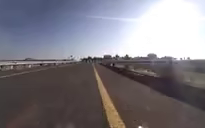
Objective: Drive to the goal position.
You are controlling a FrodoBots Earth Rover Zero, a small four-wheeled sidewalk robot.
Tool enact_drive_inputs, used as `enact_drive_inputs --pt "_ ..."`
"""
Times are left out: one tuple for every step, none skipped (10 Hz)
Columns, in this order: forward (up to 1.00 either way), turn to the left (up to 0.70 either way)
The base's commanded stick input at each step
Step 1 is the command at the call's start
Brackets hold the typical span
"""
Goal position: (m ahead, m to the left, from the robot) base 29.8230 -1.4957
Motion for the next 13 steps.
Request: enact_drive_inputs --pt "0.7 0.0" --pt "0.7 0.0" --pt "0.7 0.0" --pt "0.7 0.0" --pt "0.7 0.0" --pt "0.7 0.0" --pt "0.7 0.0" --pt "0.7 0.0" --pt "0.7 0.13" --pt "0.7 0.3" --pt "0.7 0.0" --pt "0.7 0.0" --pt "0.7 0.0"
